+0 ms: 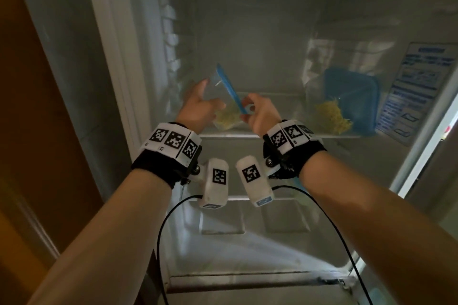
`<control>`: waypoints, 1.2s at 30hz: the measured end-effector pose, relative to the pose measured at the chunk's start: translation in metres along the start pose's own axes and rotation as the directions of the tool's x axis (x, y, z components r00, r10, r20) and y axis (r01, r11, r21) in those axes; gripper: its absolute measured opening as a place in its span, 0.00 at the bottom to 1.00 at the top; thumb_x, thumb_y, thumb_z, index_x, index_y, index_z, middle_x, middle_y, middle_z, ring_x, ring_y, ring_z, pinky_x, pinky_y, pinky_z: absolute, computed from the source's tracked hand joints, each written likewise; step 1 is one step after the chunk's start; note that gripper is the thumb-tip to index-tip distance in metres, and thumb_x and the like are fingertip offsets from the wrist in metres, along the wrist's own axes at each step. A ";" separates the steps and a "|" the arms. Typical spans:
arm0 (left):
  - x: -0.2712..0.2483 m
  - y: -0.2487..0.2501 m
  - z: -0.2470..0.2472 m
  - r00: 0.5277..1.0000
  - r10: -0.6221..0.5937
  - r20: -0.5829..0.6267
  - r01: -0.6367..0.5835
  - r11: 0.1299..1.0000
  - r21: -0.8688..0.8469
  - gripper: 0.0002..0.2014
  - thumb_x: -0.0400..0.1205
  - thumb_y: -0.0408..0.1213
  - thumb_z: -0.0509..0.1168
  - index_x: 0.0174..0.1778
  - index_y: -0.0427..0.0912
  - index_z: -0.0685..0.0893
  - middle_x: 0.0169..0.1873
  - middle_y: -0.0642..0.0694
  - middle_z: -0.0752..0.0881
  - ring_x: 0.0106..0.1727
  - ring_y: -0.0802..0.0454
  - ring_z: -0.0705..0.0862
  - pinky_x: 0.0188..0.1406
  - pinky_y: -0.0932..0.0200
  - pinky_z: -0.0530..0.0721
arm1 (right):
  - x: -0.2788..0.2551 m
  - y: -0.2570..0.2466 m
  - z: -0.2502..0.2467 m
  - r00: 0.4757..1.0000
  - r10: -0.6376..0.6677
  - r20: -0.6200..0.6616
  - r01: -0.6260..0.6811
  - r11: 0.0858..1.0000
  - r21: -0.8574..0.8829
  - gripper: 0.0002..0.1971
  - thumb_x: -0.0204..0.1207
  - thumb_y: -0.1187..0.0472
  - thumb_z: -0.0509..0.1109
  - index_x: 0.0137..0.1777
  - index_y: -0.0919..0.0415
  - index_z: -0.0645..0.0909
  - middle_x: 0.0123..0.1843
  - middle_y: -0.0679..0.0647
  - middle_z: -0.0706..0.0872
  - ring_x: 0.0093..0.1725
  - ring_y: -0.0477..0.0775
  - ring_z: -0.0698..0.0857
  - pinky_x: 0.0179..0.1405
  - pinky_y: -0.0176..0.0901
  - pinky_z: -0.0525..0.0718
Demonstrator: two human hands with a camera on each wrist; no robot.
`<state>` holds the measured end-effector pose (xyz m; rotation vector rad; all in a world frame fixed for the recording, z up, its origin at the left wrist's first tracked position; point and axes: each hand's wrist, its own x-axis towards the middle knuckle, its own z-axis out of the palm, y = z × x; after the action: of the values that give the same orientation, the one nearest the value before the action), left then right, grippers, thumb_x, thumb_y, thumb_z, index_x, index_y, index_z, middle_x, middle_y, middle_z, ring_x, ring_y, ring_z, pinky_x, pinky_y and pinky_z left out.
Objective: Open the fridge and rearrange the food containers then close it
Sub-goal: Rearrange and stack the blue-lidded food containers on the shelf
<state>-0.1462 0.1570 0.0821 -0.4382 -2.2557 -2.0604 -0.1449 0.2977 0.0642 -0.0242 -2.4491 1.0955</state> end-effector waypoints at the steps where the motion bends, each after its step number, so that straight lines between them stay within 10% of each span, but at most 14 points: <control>1: 0.000 -0.002 0.001 1.000 -0.021 -0.003 0.020 0.999 -0.030 0.36 0.76 0.28 0.63 0.80 0.47 0.59 0.80 0.45 0.61 0.73 0.44 0.73 0.57 0.52 0.81 | 0.004 0.001 -0.002 0.999 -0.031 -0.022 0.031 1.000 -0.001 0.15 0.73 0.75 0.63 0.59 0.68 0.77 0.60 0.56 0.70 0.49 0.49 0.72 0.35 0.15 0.71; 10: 0.003 -0.019 -0.010 0.980 -0.195 -0.049 0.192 0.980 -0.053 0.44 0.60 0.42 0.66 0.77 0.47 0.65 0.78 0.45 0.70 0.74 0.46 0.73 0.67 0.50 0.78 | 0.016 0.002 -0.001 0.998 -0.053 0.028 0.052 0.998 0.038 0.12 0.75 0.75 0.60 0.57 0.68 0.77 0.52 0.51 0.69 0.53 0.52 0.69 0.47 0.22 0.70; 16: 0.005 -0.022 -0.011 0.968 -0.237 -0.086 0.240 0.970 0.024 0.26 0.74 0.34 0.64 0.71 0.41 0.72 0.71 0.39 0.74 0.52 0.52 0.77 0.58 0.53 0.79 | 0.010 0.005 0.002 0.989 -0.143 0.036 0.145 0.986 -0.078 0.11 0.76 0.71 0.61 0.57 0.66 0.79 0.69 0.61 0.71 0.68 0.57 0.73 0.54 0.22 0.58; 20: 0.002 -0.021 -0.009 0.954 -0.275 -0.123 0.278 0.961 0.007 0.23 0.76 0.31 0.64 0.68 0.36 0.73 0.65 0.37 0.75 0.59 0.47 0.73 0.60 0.53 0.78 | 0.006 0.002 0.004 0.977 -0.210 0.044 0.213 0.973 -0.091 0.11 0.75 0.68 0.65 0.56 0.65 0.80 0.68 0.61 0.73 0.69 0.56 0.72 0.61 0.24 0.59; 27: -0.004 0.003 0.008 0.939 0.121 -0.322 -0.063 0.981 0.185 0.32 0.77 0.32 0.61 0.79 0.40 0.61 0.76 0.44 0.67 0.75 0.49 0.68 0.68 0.63 0.67 | -0.004 0.014 -0.032 0.984 -0.104 -0.147 0.106 0.994 0.008 0.17 0.73 0.64 0.67 0.63 0.59 0.77 0.70 0.58 0.72 0.69 0.53 0.73 0.61 0.31 0.64; 30: -0.001 0.017 0.035 0.931 0.248 -0.267 -0.203 0.962 0.184 0.29 0.78 0.30 0.60 0.77 0.42 0.64 0.77 0.44 0.67 0.75 0.52 0.66 0.61 0.73 0.64 | -0.011 0.031 -0.053 0.931 0.020 -0.364 0.003 0.998 0.064 0.22 0.69 0.67 0.67 0.64 0.59 0.75 0.73 0.59 0.69 0.71 0.58 0.71 0.62 0.34 0.66; 36: 0.012 0.028 0.110 0.964 0.221 0.147 -0.242 0.960 0.139 0.29 0.76 0.31 0.62 0.76 0.47 0.68 0.77 0.44 0.68 0.79 0.49 0.65 0.77 0.53 0.64 | -0.028 0.058 -0.090 0.705 0.020 -0.709 0.059 0.994 0.087 0.27 0.60 0.74 0.67 0.63 0.66 0.75 0.76 0.65 0.65 0.74 0.64 0.66 0.60 0.28 0.58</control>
<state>-0.1344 0.2688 0.1003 -0.8038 -2.2846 -1.7758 -0.0927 0.3954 0.0640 -0.3295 -1.6806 0.9601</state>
